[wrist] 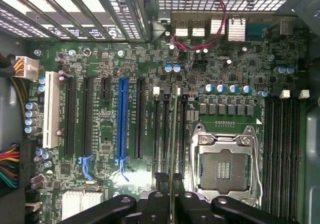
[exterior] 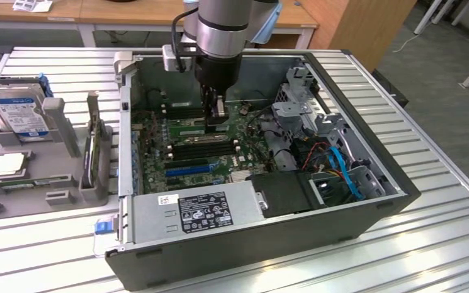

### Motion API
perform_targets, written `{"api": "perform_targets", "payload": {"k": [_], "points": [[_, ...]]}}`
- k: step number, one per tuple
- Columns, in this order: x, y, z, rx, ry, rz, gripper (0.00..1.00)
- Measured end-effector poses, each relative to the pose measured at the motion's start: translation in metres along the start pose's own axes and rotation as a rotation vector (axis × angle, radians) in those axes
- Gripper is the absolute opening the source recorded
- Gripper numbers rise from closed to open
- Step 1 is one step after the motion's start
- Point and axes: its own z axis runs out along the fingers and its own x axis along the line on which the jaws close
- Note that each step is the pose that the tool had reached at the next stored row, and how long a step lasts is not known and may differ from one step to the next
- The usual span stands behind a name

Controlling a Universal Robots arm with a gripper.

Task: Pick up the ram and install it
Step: 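Insert the ram into the slot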

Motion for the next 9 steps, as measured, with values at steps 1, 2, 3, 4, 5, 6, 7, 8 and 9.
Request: {"api": "perform_targets", "payload": {"k": [1,2,3,4,5,6,7,8,9], "points": [[0.0000,0.0000,0.0000,0.0000,0.0000,0.000,0.14],[0.0000,0.0000,0.0001,0.0001,-0.0001,0.000,0.14],[0.0000,0.0000,0.0001,0.0001,-0.0001,0.000,0.14],[0.0000,0.0000,0.0003,-0.0002,-0.0001,0.000,0.14],[-0.0001,-0.0001,0.0014,0.0000,-0.0006,0.000,0.14],[-0.0001,-0.0001,0.0030,-0.0001,-0.0003,0.001,0.14],[-0.0001,-0.0001,0.0047,-0.0002,-0.0002,0.001,0.14],[-0.0002,-0.0002,0.0065,-0.0001,-0.0003,0.001,0.14],[-0.0003,-0.0002,0.0083,-0.0002,-0.0003,0.001,0.14]]}}
